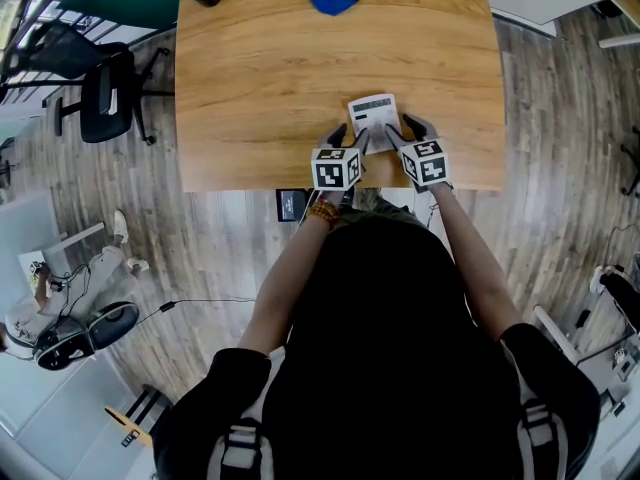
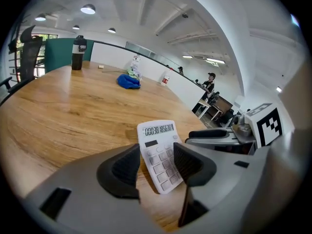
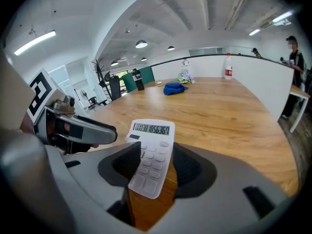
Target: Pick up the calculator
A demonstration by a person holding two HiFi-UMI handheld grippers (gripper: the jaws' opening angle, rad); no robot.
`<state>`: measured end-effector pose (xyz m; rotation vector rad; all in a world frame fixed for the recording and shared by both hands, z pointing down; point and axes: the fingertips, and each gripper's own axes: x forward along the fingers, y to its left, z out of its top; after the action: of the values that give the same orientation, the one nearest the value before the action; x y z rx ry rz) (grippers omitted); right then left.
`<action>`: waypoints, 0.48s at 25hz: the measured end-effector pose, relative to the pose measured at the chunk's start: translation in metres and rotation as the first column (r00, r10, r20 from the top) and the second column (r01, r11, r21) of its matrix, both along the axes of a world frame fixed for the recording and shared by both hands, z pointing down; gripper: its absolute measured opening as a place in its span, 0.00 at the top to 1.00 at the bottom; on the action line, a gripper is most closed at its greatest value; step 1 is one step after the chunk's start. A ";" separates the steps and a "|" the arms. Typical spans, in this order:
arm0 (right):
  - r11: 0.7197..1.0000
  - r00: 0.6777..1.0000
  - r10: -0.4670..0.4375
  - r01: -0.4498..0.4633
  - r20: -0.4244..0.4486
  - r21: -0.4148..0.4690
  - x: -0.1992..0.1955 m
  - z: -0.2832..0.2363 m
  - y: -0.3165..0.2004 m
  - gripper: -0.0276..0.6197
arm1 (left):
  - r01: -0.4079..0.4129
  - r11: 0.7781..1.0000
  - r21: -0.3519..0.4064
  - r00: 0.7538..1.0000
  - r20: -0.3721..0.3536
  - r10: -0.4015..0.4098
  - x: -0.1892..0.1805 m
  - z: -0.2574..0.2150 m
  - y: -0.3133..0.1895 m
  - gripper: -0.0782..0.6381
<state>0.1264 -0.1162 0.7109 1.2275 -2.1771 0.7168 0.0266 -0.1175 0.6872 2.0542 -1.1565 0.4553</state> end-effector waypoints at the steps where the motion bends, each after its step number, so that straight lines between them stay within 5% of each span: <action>1: 1.000 1.000 0.001 -0.001 0.000 -0.007 0.001 0.002 0.000 0.62 | 0.002 1.000 -0.008 1.000 -0.003 -0.002 0.001 0.002 0.000 0.58; 12: 0.997 0.999 0.026 -0.023 0.040 -0.074 0.002 0.021 -0.002 0.60 | 0.039 0.992 -0.123 0.998 -0.047 -0.045 0.007 0.025 -0.001 0.56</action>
<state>0.1284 -0.1179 0.7320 1.2144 -2.1518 0.8310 0.0333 -0.1188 0.7124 1.9217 -1.1130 0.4413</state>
